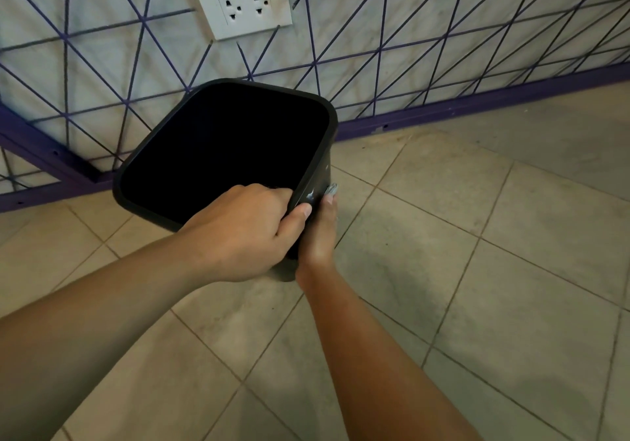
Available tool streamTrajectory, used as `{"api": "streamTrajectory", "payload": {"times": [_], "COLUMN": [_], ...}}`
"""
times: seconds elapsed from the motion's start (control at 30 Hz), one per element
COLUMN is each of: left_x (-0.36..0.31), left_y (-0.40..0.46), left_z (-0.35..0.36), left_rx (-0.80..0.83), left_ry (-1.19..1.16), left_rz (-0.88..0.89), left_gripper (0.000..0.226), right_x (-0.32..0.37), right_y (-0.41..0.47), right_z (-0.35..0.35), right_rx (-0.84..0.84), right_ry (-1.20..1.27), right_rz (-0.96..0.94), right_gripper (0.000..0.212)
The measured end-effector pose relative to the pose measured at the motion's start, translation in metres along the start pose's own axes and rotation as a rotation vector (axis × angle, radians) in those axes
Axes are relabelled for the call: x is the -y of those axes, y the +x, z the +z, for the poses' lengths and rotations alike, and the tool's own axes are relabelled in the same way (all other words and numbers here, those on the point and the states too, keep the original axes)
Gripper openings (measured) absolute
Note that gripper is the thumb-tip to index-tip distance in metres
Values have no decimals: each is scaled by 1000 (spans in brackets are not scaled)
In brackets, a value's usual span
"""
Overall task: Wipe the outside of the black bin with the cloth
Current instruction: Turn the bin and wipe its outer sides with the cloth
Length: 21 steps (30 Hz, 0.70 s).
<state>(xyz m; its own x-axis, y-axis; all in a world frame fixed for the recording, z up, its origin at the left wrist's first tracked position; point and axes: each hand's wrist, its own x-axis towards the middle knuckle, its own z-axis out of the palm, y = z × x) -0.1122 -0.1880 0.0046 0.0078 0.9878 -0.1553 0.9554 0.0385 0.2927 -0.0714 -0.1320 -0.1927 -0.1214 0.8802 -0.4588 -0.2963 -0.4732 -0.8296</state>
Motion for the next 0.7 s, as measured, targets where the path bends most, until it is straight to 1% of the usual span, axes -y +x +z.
{"api": "streamTrajectory", "payload": {"times": [0.07, 0.13, 0.23, 0.27, 0.37, 0.4, 0.43, 0.5, 0.53, 0.57, 0.63, 0.7], "left_x": [-1, 0, 2, 2, 4, 5, 5, 5, 5, 5, 5, 5], "left_y": [1, 3, 5, 5, 3, 3, 4, 5, 5, 4, 2, 2], "left_z": [0, 0, -1, -1, -1, -1, -1, -2, -2, -2, -2, -2], "left_rx": [0, -15, -25, -21, -7, -9, -17, -30, -30, -28, -21, -23], "left_ry": [4, 16, 10, 10, 21, 22, 23, 28, 28, 26, 32, 35], "left_rz": [1, -3, -5, 1, 12, 15, 17, 16, 17, 21, 32, 39], "left_gripper": [40, 41, 42, 42, 43, 43, 43, 42, 42, 42, 43, 44], "right_x": [10, 13, 18, 20, 21, 17, 16, 15, 13, 11, 4, -5], "right_y": [-10, -4, 3, -6, -38, -36, -30, -10, -5, -8, -21, -16], "right_z": [0, -1, -2, -2, -3, -4, -4, -3, -3, -2, -1, -4], "right_rx": [-36, -35, -51, -25, 48, 34, 17, -19, -17, 0, 0, -50], "right_ry": [-19, -46, -35, -50, -64, -55, -58, -16, -4, -5, -37, -22], "right_rz": [-11, -12, 20, 11, -137, -161, -140, -46, -23, -14, -23, -12], "right_gripper": [101, 98, 107, 107, 93, 94, 103, 129, 132, 126, 103, 88]}}
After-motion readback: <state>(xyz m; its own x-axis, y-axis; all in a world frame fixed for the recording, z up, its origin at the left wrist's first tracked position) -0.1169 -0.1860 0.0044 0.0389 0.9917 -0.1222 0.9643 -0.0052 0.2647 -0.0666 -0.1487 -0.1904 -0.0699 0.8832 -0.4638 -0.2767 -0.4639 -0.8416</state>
